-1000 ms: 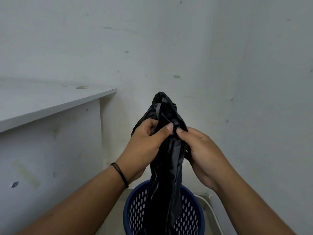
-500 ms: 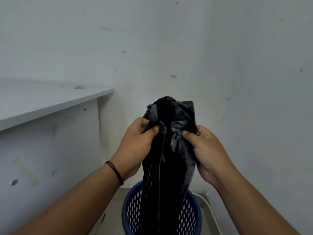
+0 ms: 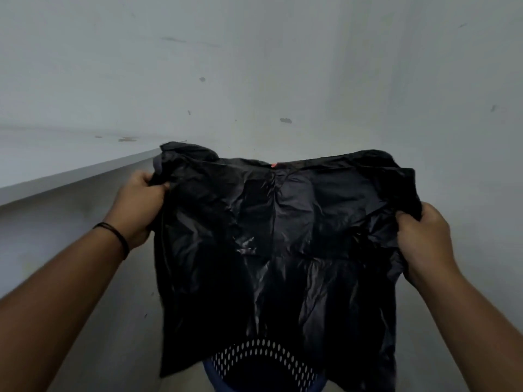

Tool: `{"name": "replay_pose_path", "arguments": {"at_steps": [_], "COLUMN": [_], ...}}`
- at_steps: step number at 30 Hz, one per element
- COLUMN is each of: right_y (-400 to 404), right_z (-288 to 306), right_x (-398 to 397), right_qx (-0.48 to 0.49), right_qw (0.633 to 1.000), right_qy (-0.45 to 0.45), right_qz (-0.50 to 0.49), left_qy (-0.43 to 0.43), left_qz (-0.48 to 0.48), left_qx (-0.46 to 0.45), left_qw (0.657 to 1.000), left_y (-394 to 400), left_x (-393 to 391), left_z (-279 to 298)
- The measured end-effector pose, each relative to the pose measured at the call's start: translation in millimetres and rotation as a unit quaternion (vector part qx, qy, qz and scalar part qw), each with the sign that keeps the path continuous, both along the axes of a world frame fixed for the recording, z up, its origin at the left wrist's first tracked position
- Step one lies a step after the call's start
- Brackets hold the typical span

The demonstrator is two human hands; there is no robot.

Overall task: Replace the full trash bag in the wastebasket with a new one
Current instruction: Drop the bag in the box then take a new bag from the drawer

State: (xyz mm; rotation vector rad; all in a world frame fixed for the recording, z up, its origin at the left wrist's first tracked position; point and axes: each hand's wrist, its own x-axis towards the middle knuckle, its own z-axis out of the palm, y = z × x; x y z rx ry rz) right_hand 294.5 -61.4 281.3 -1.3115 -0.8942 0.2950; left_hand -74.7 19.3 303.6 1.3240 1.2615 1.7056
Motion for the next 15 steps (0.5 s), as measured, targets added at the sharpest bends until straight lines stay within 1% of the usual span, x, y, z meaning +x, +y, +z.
{"name": "replay_pose_path", "arguments": {"at_steps": [2, 4, 6, 7, 8, 9, 10, 11, 13, 15], "right_y": [0.1, 0.0, 0.1, -0.6, -2.0, -5.0, -7.7, -8.5, -5.0, 3.0], "right_z": [-5.9, -11.0, -12.1, -11.3, -9.5, -5.4, -0.5, 4.1, 11.3, 17.7], "right_x": [8.0, 11.9, 11.7, 9.5, 5.5, -2.3, -12.7, -24.8, -48.1, -64.8], "right_qx": [-0.008, -0.021, -0.032, -0.038, -0.035, -0.025, -0.01, -0.001, -0.022, -0.043], "right_qw": [1.0, 0.999, 0.999, 0.998, 0.994, 0.983, 0.962, 0.938, 0.895, 0.872], "right_qy": [0.017, 0.028, 0.024, 0.003, -0.046, -0.124, -0.214, -0.298, -0.421, -0.482], "right_qz": [-0.009, -0.018, -0.032, -0.053, -0.092, -0.137, -0.169, -0.179, -0.145, -0.071], "left_qy": [-0.001, 0.026, 0.09, 0.132, 0.174, 0.212, 0.24, 0.262, 0.292, 0.318], "left_qz": [0.029, 0.059, 0.107, 0.13, 0.145, 0.147, 0.139, 0.124, 0.083, 0.037], "left_qx": [0.024, 0.054, 0.102, 0.136, 0.175, 0.213, 0.246, 0.275, 0.334, 0.386], "left_qw": [0.999, 0.996, 0.985, 0.973, 0.958, 0.942, 0.929, 0.917, 0.893, 0.865], "left_y": [3.6, 5.4, 3.5, 0.9, -3.6, -8.3, -13.9, -19.1, -30.8, -43.4], "left_x": [-4.5, -4.3, -1.0, 1.7, 5.9, 10.6, 16.6, 22.3, 34.6, 47.0], "left_z": [3.7, 6.3, 9.4, 11.0, 13.1, 15.3, 18.0, 20.1, 25.2, 30.8]}}
